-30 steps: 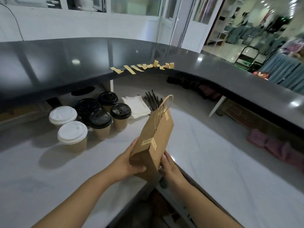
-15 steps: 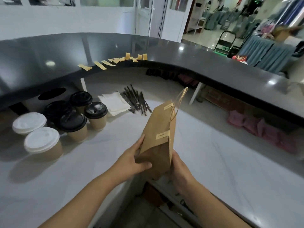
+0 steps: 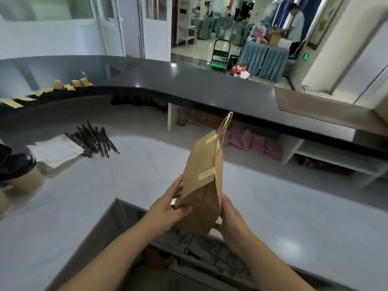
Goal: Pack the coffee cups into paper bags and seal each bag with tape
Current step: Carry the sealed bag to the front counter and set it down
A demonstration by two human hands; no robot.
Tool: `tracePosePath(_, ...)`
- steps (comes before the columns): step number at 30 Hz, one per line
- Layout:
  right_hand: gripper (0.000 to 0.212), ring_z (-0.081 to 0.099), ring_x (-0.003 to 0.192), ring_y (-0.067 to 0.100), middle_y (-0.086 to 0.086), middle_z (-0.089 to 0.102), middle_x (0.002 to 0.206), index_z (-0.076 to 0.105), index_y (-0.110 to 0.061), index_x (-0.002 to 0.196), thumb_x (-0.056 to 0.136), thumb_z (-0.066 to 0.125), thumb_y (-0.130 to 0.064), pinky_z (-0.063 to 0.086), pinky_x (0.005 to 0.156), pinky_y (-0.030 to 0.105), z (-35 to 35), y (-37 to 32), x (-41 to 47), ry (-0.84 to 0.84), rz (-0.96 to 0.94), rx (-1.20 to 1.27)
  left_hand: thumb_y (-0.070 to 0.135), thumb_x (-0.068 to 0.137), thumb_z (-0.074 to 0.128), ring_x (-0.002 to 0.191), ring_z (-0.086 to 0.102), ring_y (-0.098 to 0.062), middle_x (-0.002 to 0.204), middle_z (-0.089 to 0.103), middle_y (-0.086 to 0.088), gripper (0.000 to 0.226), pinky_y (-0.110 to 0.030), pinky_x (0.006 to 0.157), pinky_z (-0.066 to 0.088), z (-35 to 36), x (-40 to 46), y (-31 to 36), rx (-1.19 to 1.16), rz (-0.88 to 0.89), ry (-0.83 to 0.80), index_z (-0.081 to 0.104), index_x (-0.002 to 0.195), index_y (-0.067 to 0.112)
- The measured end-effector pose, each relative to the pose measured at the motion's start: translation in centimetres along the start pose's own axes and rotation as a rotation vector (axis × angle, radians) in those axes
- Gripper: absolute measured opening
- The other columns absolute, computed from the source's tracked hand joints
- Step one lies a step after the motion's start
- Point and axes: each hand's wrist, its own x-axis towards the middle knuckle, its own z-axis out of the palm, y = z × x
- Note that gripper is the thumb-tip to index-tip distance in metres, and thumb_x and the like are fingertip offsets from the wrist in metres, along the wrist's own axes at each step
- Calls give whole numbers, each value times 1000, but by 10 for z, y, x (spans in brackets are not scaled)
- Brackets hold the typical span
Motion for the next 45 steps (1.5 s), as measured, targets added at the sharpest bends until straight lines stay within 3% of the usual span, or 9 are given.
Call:
tracePosePath(6, 46, 52, 115, 13, -6, 57, 127, 51, -32, 130, 97, 32, -57, 51, 82, 34, -105, -7, -28, 111, -47, 60, 28, 88, 63, 113, 51, -5, 130, 43, 24, 70, -38, 98, 49, 98, 29, 38, 32, 27, -106, 22, 135, 59)
tracePosePath(10, 41, 54, 111, 12, -7, 58, 123, 50, -32, 130, 99, 32, -52, 51, 78, 31, -172, -9, -47, 186, -66, 91, 45, 75, 68, 118, 51, -6, 133, 45, 22, 76, -38, 97, 50, 162, 47, 61, 7, 59, -182, 27, 138, 55)
tracePosePath(23, 45, 59, 109, 11, -8, 62, 120, 51, -30, 132, 96, 35, -53, 52, 80, 31, -312, -43, -80, 367, -213, 127, 20, 89, 62, 121, 48, -12, 134, 46, 14, 69, -41, 100, 47, 292, 107, 136, 54, 192, -331, 26, 140, 48)
tracePosePath(27, 48, 55, 111, 12, -10, 57, 122, 48, -34, 133, 93, 36, -57, 50, 88, 36, -338, -64, -78, 448, -248, 136, 18, 88, 63, 122, 46, -14, 124, 45, 24, 67, -38, 96, 48, 315, 131, 163, 27, 253, -408, 26, 132, 53)
tracePosePath(30, 54, 53, 113, 14, -10, 55, 124, 45, -36, 135, 86, 39, -59, 47, 96, 42, -361, -83, -74, 511, -282, 132, 15, 88, 62, 123, 44, -15, 127, 45, 18, 66, -42, 100, 46, 331, 155, 184, -13, 280, -448, 27, 131, 51)
tracePosePath(33, 61, 53, 115, 16, -7, 54, 128, 43, -34, 137, 81, 41, -60, 46, 99, 44, -385, -102, -68, 551, -318, 125, 17, 87, 63, 118, 43, -9, 122, 44, 24, 66, -37, 99, 45, 349, 180, 202, -16, 329, -481, 25, 125, 56)
tracePosePath(37, 63, 55, 114, 19, -4, 58, 125, 47, -34, 134, 77, 45, -62, 49, 95, 42, -416, -123, -55, 601, -352, 121, 16, 86, 64, 119, 46, -10, 130, 45, 15, 73, -35, 97, 47, 368, 212, 218, -15, 354, -506, 24, 140, 45)
tracePosePath(42, 44, 56, 113, 19, -2, 60, 122, 47, -32, 134, 94, 43, -49, 50, 85, 37, -460, -150, -33, 617, -363, 137, 14, 86, 64, 120, 44, -6, 131, 46, 15, 74, -29, 93, 46, 397, 254, 235, -14, 381, -470, 25, 140, 45)
tracePosePath(45, 43, 56, 114, 21, -2, 61, 122, 46, -33, 136, 95, 43, -49, 49, 94, 43, -495, -168, -16, 601, -352, 121, 11, 85, 65, 118, 49, -9, 131, 50, 14, 77, -29, 92, 49, 420, 281, 246, -50, 353, -441, 26, 142, 44)
